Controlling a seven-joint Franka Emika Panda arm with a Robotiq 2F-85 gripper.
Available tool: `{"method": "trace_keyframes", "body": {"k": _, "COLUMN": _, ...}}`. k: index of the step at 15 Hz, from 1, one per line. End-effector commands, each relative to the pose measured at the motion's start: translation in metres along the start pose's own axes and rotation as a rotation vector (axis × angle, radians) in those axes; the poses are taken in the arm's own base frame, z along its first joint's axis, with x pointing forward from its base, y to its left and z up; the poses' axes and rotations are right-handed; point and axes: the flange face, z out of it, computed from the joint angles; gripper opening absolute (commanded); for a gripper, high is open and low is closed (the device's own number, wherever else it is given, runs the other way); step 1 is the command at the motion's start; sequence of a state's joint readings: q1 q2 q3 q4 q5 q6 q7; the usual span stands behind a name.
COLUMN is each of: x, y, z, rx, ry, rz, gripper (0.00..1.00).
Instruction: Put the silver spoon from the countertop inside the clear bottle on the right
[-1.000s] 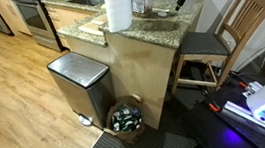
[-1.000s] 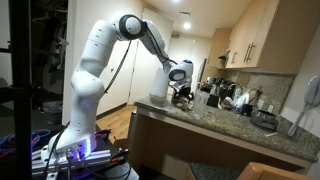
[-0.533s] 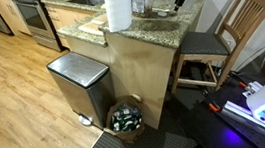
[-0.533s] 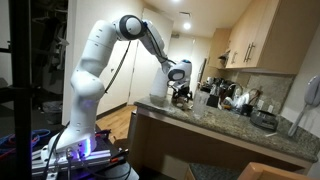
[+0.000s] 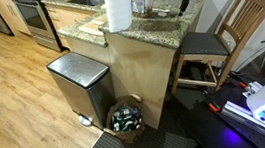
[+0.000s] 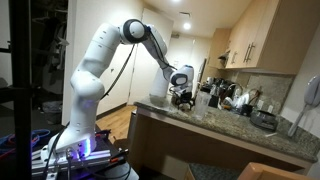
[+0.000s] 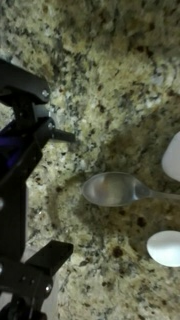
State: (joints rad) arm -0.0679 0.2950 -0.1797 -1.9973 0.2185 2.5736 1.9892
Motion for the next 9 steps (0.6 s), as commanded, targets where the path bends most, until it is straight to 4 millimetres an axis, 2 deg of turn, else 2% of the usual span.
{"method": "trace_keyframes", "body": {"k": 1, "x": -0.001, "y": -0.005, "z": 0.034, "rx": -0.056, "ry": 0.025, "rz": -0.012, "gripper": 1.0}}
{"method": "trace_keyframes", "body": {"k": 3, "x": -0.011, "y": -0.002, "z": 0.031, "rx": -0.079, "ry": 0.019, "rz": -0.049, "gripper": 1.0}}
{"method": "trace_keyframes", "body": {"k": 9, "x": -0.019, "y": -0.004, "z": 0.03, "rx": -0.136, "ry": -0.033, "rz": -0.106, "gripper": 1.0}}
